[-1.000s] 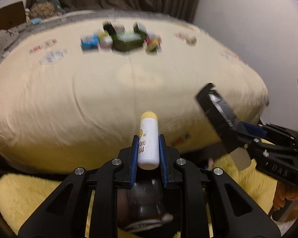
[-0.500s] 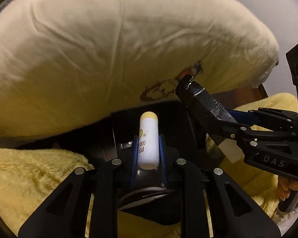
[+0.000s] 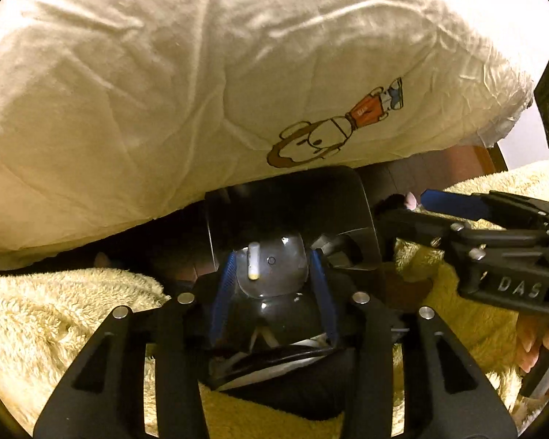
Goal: Collect trash
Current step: 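Lower both held items into the dark bin below the bed and open both grippers, then return to the bed and grasp the pink-green pipe-cleaner toy with the right gripper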
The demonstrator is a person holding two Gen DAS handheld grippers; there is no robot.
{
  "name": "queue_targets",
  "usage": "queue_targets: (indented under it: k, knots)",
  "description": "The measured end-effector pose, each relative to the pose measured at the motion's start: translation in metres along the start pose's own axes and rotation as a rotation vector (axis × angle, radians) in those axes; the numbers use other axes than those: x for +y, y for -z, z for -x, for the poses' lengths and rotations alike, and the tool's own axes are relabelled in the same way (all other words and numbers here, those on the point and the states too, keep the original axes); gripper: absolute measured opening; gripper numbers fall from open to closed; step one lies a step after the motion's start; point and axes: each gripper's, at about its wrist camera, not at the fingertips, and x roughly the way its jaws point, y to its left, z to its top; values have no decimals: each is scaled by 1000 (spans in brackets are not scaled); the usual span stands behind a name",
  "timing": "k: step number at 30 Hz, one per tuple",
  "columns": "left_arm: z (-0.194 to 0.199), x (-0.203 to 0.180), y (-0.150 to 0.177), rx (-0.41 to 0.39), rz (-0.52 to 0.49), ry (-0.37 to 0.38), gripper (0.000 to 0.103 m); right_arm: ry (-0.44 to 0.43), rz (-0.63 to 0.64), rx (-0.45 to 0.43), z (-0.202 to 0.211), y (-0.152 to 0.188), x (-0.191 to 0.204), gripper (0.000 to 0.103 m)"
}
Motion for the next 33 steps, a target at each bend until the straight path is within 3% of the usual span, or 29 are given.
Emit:
queue_targets:
  k: [8,13,19,30,33]
  knots:
    - [44,13,-7,-130,10,-54,51,21,32,-128,46,-12,8,63]
    - [90,24,-24,-271,36,-69,59,29,85,-305,88,-30,7,67]
    - [130,38,-51,-388,49,-125,65,56,134,-430,117,-65,17,68]
    - [133,56,-107,-440,55,-138,66,32,160,-510,118,-152,48,67]
    - [132,61,-122,-449,54,-143,67,6,140,-496,111,-179,55,53]
